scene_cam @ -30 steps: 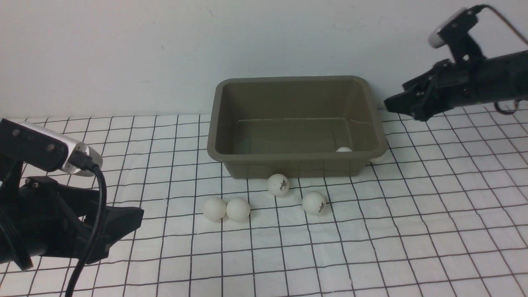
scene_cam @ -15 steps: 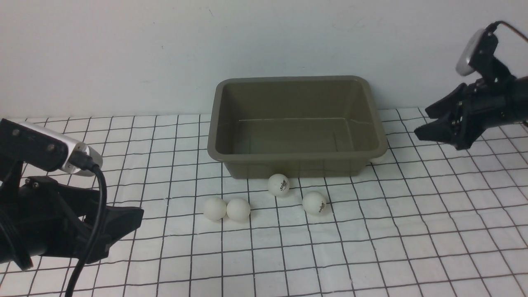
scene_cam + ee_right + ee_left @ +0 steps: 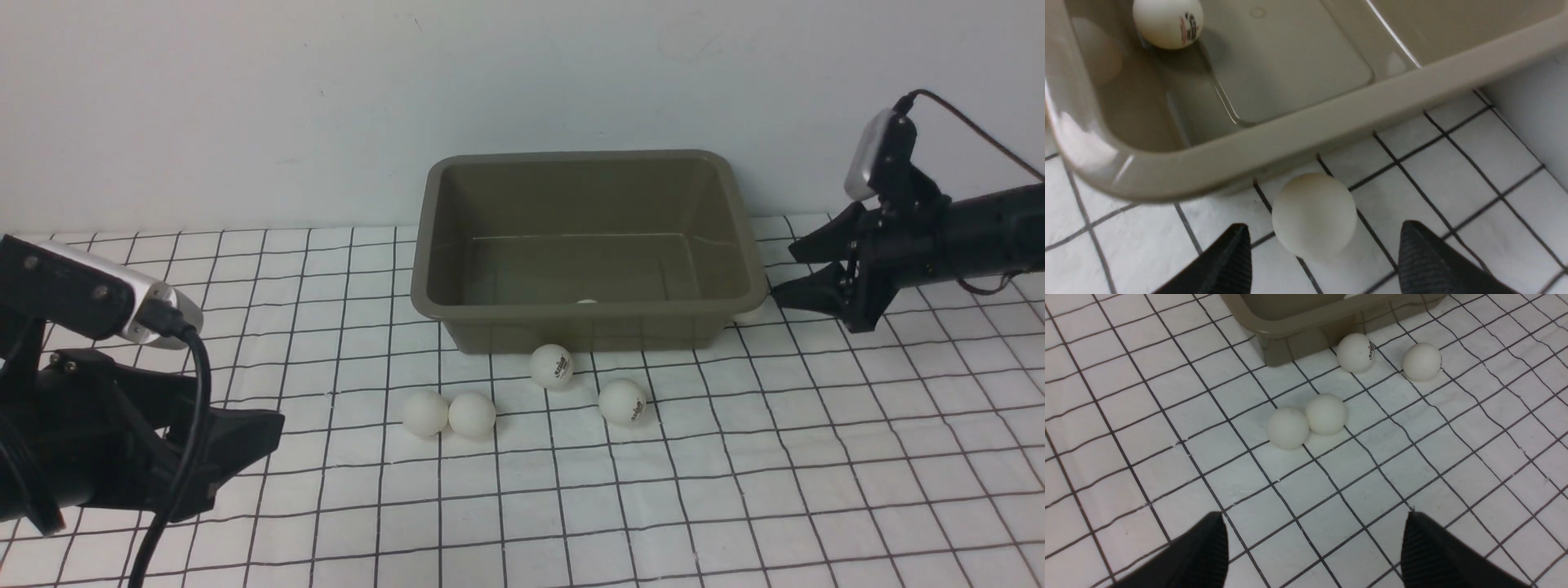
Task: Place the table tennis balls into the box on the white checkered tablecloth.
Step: 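Reach for and grasp a ping pong ball on the table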
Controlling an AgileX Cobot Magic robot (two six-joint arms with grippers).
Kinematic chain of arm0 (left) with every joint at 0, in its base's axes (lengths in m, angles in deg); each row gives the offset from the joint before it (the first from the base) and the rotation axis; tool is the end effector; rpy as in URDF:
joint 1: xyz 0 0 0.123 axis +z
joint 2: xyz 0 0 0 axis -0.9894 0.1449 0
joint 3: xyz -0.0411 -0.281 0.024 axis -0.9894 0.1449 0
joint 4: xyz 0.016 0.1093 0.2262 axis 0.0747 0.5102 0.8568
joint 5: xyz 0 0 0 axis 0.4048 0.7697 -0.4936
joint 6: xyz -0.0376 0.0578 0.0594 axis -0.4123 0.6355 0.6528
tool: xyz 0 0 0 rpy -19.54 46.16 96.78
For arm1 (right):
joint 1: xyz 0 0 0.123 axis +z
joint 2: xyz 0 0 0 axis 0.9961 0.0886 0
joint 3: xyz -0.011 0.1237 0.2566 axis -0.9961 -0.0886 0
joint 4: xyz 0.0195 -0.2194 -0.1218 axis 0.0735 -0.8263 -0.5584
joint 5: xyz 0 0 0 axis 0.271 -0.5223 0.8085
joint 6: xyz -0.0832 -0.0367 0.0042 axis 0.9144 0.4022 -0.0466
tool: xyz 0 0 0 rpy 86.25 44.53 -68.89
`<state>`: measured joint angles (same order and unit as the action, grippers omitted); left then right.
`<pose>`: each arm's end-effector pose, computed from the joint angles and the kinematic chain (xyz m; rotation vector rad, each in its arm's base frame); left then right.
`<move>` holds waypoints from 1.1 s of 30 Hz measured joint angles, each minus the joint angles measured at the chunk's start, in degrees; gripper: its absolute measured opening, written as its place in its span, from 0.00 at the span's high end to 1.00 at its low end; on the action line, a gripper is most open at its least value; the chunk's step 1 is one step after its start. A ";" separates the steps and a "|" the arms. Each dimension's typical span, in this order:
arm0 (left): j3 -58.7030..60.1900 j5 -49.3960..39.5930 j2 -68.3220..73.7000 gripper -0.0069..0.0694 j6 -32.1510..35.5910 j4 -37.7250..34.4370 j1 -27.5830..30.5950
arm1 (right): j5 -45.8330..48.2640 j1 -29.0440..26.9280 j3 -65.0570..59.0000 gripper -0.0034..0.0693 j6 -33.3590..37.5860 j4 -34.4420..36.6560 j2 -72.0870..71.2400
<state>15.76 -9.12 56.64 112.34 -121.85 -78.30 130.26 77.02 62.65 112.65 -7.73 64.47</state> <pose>0.1733 -0.0344 0.2823 0.4410 2.1993 -0.4366 0.4278 0.0104 0.1647 -1.2661 1.8322 0.4945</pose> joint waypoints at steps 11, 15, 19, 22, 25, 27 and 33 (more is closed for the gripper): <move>0.00 0.00 0.00 0.24 0.00 0.00 0.00 | -6.16 4.24 0.00 0.37 1.86 1.77 3.57; 0.00 0.00 0.00 0.24 0.00 0.00 0.00 | -7.43 4.79 0.00 0.40 2.62 2.26 3.63; 0.00 0.00 0.00 0.24 0.00 0.00 0.00 | -9.67 5.42 0.00 0.43 3.37 3.33 3.63; 0.00 0.00 0.00 0.24 0.00 0.00 0.00 | -11.27 5.67 0.00 0.44 2.90 3.75 3.63; 0.00 0.00 0.00 0.24 0.00 0.00 0.00 | -10.54 5.78 0.00 0.44 -0.55 3.80 3.63; 0.00 0.00 0.00 0.24 0.00 0.00 0.00 | -9.31 5.78 0.00 0.44 -2.08 3.70 3.63; 0.00 0.00 0.00 0.24 0.00 0.00 0.00 | -9.19 5.79 0.00 0.36 -4.72 2.58 3.63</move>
<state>15.76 -9.12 56.64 112.34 -121.85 -78.30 121.07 82.81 62.65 107.93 -5.16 68.10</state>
